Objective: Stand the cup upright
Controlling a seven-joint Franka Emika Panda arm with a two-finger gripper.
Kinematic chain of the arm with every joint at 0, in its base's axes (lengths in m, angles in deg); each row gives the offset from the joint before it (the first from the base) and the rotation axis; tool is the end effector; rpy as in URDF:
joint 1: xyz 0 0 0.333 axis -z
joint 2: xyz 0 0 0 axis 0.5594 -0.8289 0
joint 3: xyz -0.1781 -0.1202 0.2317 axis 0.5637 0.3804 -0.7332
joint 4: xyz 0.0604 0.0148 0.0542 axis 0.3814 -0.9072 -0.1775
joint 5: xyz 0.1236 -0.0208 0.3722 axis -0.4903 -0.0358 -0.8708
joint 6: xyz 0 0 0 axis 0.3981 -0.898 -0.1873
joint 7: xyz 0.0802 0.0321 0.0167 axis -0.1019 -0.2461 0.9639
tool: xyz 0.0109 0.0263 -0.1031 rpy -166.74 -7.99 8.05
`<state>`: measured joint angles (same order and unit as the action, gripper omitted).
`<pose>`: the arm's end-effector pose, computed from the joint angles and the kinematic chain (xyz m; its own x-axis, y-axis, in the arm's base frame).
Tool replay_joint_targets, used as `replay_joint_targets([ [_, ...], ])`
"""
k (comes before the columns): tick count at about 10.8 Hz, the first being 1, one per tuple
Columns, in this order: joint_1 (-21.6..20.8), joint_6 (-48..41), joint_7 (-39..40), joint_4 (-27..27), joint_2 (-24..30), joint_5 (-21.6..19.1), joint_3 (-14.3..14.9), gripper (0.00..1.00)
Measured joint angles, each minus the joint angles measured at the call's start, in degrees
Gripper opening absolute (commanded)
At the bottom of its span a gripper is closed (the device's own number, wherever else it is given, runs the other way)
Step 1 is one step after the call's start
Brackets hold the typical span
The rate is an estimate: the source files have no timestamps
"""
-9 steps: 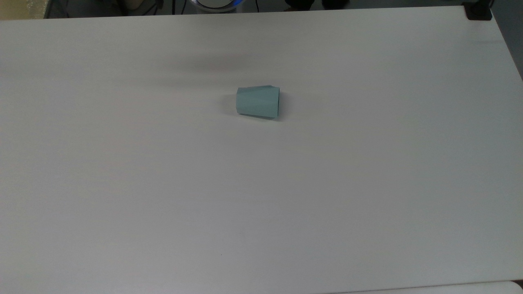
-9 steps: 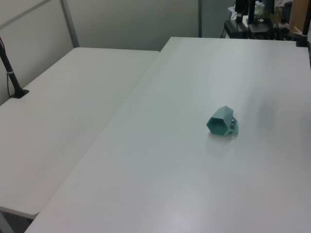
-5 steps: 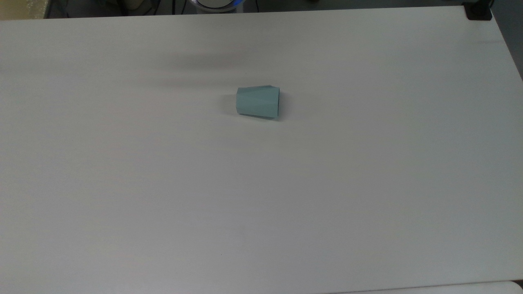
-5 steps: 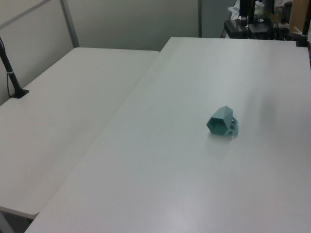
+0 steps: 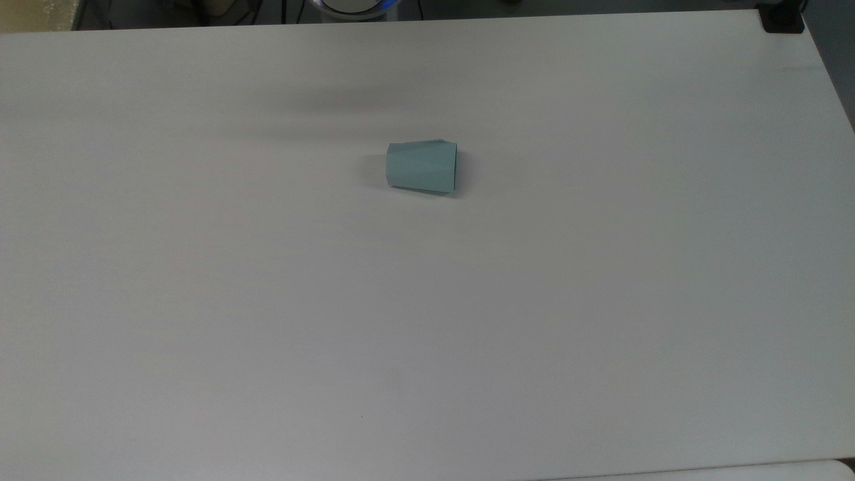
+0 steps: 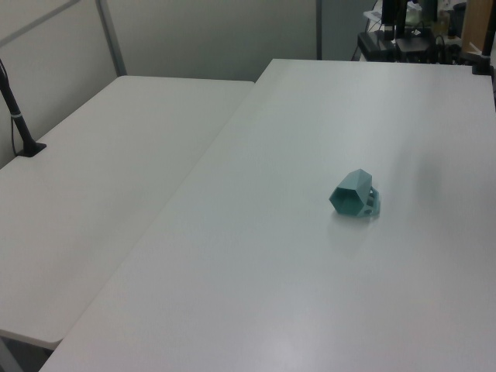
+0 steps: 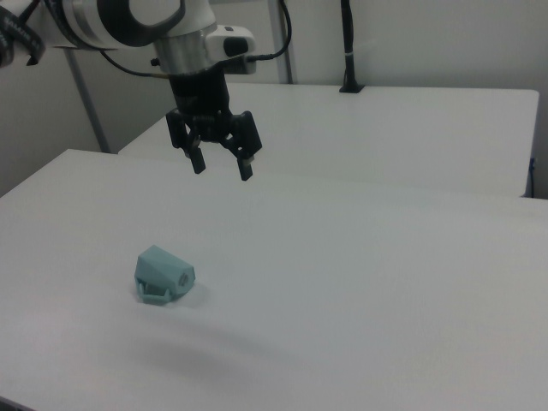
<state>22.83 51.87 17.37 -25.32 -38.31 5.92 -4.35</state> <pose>0.5306 -0.0089 0.6273 0.9976 0.0692 -0.0027 0.0692 -0.9953 0.0671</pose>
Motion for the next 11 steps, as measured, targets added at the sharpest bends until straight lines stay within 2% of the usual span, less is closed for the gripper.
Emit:
replay_joint_targets([
  [1,-1.7,0.5,-3.5,-0.1,0.0,0.1,-0.2,1.00],
  [4,-13.2,1.7,-16.4,-1.0,-0.3,4.5,-1.0,1.00],
  [6,-20.3,2.0,-22.7,-2.1,-2.0,8.8,-1.3,1.00],
  [8,-26.6,3.9,-29.0,-3.5,-6.1,13.1,-1.4,1.00],
  [11,-33.0,7.5,-37.0,-4.3,-14.1,19.6,-1.4,1.00],
])
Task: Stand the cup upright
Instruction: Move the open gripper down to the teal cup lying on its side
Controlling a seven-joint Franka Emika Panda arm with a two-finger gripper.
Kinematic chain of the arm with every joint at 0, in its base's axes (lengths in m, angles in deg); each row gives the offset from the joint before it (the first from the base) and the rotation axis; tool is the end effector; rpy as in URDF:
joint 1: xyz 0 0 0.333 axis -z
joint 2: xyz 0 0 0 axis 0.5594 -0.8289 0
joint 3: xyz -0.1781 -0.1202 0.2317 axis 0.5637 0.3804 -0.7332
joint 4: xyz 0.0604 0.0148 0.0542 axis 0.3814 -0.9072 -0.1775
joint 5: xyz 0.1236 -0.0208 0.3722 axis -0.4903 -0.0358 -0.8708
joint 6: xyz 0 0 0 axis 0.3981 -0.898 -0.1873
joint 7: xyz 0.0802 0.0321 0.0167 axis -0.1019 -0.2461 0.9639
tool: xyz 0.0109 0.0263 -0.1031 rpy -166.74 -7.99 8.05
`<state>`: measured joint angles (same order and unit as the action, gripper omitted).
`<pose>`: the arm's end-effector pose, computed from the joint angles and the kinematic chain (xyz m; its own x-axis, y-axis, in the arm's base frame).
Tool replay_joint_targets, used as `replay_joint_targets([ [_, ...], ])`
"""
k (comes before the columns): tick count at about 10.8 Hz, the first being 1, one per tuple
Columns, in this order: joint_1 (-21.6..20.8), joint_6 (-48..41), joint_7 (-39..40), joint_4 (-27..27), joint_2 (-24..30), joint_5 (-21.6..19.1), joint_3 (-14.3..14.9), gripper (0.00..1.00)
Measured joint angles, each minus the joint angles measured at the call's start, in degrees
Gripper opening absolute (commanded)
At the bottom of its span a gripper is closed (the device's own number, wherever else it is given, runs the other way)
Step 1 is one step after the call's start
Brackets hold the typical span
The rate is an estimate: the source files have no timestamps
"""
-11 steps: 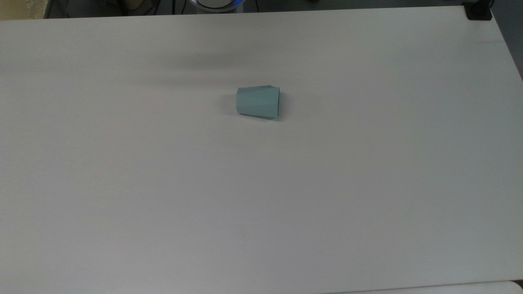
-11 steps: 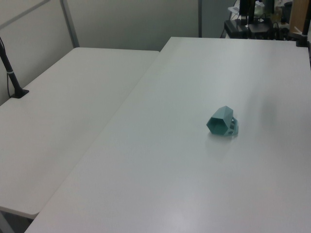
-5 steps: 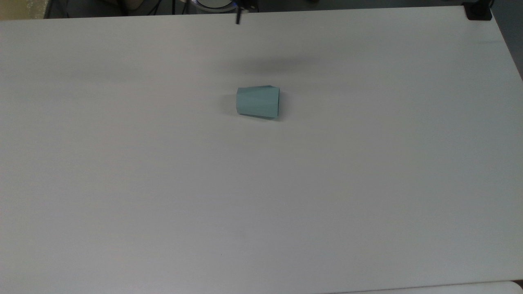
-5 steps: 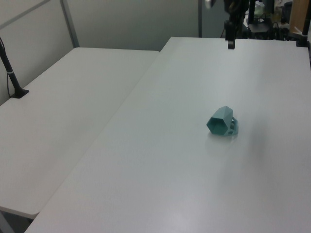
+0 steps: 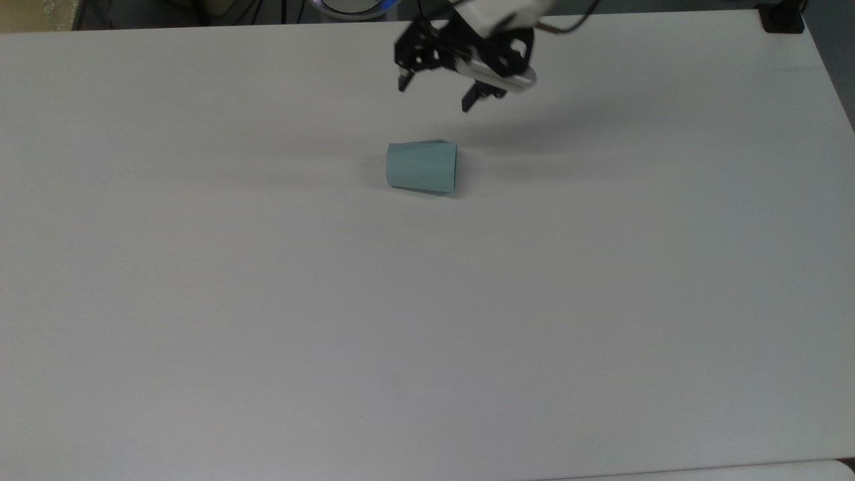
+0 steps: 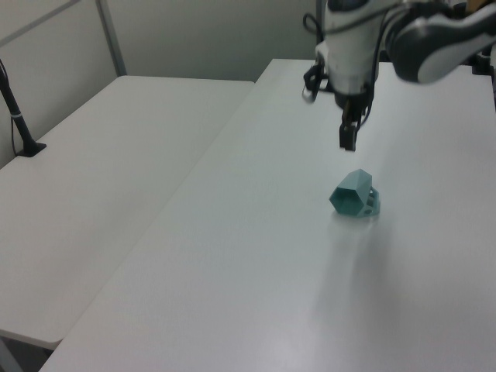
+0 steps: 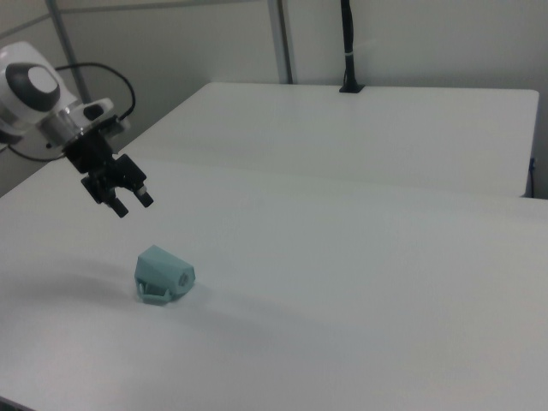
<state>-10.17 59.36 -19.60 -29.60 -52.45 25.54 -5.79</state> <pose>0.5058 0.3115 0.4738 0.9883 0.1385 0.0636 0.0948 -0.8854 0.4550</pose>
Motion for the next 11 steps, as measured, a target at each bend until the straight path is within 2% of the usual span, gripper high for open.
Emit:
replay_joint_targets([
  [2,-3.5,0.9,-4.5,0.0,-4.3,4.0,0.0,1.00],
  [5,-6.6,1.0,-7.5,0.5,-8.6,7.3,0.1,1.00],
  [10,-7.4,1.1,-9.2,3.0,-16.0,9.6,0.5,1.00],
  [11,-7.4,1.1,-9.3,3.0,-17.0,10.3,0.5,0.97],
])
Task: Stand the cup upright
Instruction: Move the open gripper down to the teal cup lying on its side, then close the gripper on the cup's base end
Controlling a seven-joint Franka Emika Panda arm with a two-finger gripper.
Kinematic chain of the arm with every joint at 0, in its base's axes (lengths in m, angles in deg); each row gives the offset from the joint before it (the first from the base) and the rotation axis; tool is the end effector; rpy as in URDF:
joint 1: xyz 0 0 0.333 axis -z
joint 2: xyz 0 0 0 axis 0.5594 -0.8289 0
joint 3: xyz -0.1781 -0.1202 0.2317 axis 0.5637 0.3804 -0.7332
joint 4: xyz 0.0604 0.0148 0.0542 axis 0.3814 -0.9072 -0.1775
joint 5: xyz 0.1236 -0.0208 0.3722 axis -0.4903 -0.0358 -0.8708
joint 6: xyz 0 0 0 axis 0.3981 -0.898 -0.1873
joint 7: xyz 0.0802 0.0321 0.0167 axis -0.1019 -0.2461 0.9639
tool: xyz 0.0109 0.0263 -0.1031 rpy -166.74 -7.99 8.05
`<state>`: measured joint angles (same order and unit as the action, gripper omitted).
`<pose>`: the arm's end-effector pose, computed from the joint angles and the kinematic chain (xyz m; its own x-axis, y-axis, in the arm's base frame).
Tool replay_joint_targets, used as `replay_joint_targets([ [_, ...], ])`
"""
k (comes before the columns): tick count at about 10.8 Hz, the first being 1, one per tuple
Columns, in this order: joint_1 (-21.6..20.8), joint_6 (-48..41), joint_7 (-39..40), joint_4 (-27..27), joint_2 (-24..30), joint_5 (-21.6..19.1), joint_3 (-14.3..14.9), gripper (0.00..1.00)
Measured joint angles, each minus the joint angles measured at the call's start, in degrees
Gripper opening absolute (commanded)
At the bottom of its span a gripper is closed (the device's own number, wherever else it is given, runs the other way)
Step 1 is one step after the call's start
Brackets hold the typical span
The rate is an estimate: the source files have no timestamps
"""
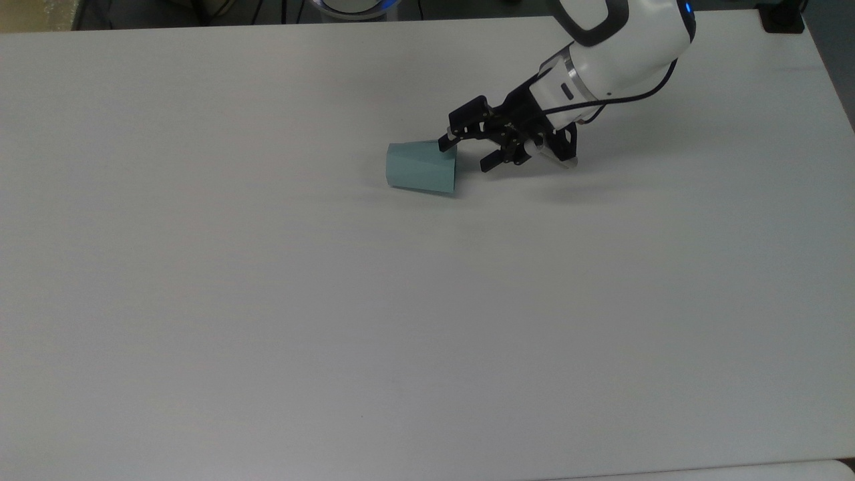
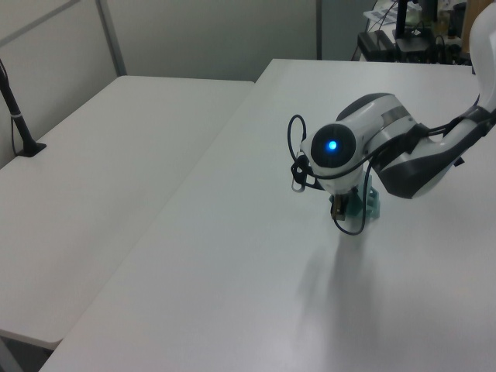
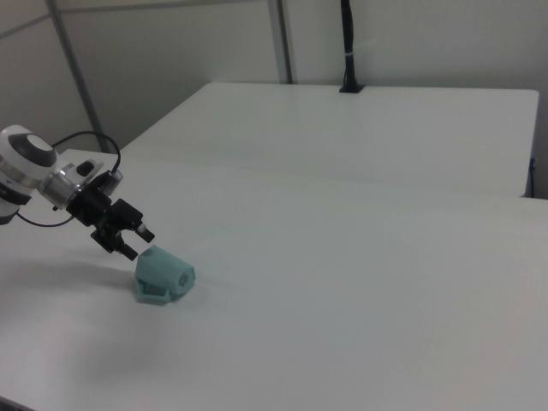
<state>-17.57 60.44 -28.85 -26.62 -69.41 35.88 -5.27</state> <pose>0.4977 0.3885 0.3283 0.9712 0.2317 0.0549 0.1318 -0.7152 0.6864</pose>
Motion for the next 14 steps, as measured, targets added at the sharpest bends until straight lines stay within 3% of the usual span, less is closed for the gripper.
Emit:
replay_joint_targets([
  [4,0.0,0.0,-0.5,-0.5,-1.8,2.2,0.3,0.90],
  [5,0.0,0.0,-1.2,-0.8,-2.2,2.5,0.5,0.84],
  [6,-0.1,-0.1,-1.6,-1.1,-2.6,2.7,0.7,0.73],
  [7,-0.1,-0.1,-1.8,-1.4,-2.7,2.8,0.8,0.56],
  [9,-0.3,-0.8,-2.5,-1.5,-2.6,3.4,1.1,0.04],
  [14,-0.8,-3.3,-1.9,-1.4,-1.4,4.9,1.5,0.00],
])
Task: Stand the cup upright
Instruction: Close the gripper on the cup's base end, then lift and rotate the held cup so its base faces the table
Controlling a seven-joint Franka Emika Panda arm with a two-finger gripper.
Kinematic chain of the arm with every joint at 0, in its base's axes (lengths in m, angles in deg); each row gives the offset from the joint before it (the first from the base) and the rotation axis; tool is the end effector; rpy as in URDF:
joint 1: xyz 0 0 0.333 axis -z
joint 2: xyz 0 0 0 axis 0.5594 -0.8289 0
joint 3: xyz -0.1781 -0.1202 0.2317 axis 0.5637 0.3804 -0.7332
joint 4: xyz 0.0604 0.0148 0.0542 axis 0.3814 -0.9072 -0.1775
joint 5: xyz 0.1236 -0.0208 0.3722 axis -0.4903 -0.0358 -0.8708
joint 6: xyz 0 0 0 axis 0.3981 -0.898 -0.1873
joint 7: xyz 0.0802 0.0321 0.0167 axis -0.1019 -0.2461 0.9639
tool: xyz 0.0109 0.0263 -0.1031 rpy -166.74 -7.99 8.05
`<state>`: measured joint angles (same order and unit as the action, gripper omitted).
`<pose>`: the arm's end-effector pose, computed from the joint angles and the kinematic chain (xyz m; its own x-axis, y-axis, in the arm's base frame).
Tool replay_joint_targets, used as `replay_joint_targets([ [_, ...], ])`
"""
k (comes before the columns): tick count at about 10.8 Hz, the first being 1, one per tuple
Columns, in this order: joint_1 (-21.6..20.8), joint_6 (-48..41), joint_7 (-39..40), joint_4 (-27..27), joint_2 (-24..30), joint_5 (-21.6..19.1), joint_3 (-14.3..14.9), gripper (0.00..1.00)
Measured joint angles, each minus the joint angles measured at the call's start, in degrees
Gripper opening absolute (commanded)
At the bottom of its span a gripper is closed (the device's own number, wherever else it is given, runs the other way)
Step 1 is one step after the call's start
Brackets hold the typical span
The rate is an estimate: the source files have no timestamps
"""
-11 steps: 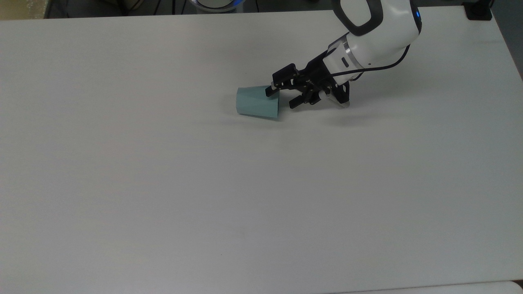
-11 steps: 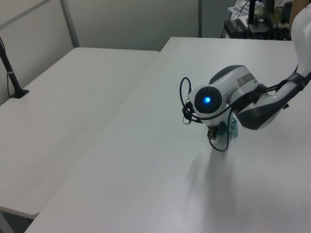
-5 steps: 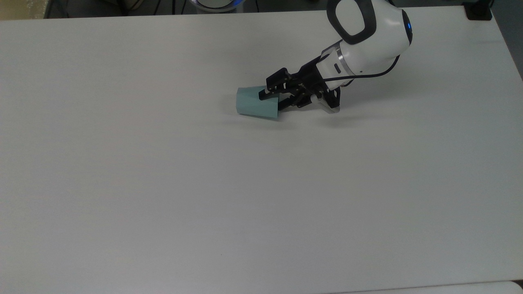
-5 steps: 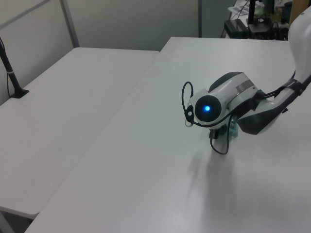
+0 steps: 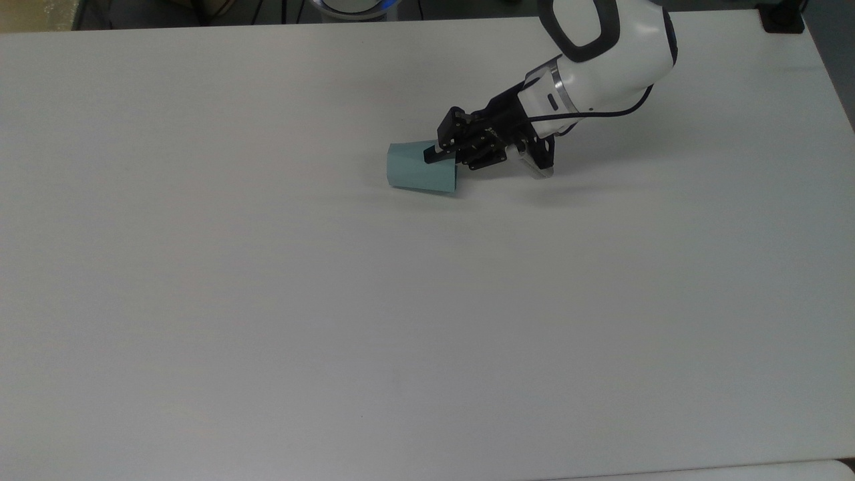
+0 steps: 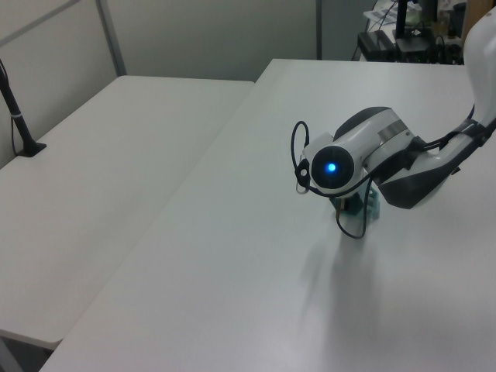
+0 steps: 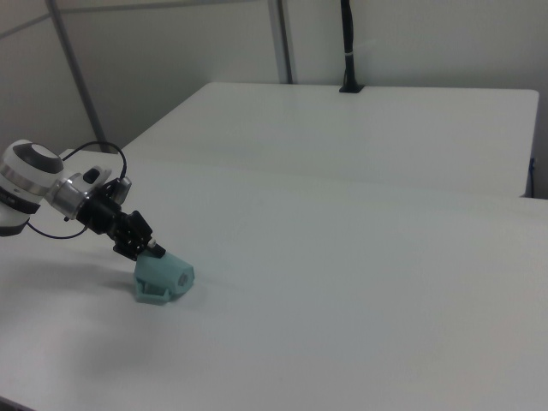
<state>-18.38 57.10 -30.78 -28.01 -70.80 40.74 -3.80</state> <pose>0.4999 0.3687 0.3097 0.9743 0.2197 0.0498 0.0996 -0.6187 0.7793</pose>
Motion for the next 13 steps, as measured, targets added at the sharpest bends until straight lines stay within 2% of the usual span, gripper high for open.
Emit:
replay_joint_targets([
  [5,-0.5,-0.1,1.1,-0.5,-0.1,1.0,0.1,0.00],
  [8,-0.4,0.4,1.8,-0.2,1.0,1.0,2.2,0.00],
  [10,-0.2,1.0,3.1,0.0,3.9,-0.4,3.9,0.00],
  [13,2.2,1.2,6.2,0.0,9.3,-3.5,4.4,0.00],
])
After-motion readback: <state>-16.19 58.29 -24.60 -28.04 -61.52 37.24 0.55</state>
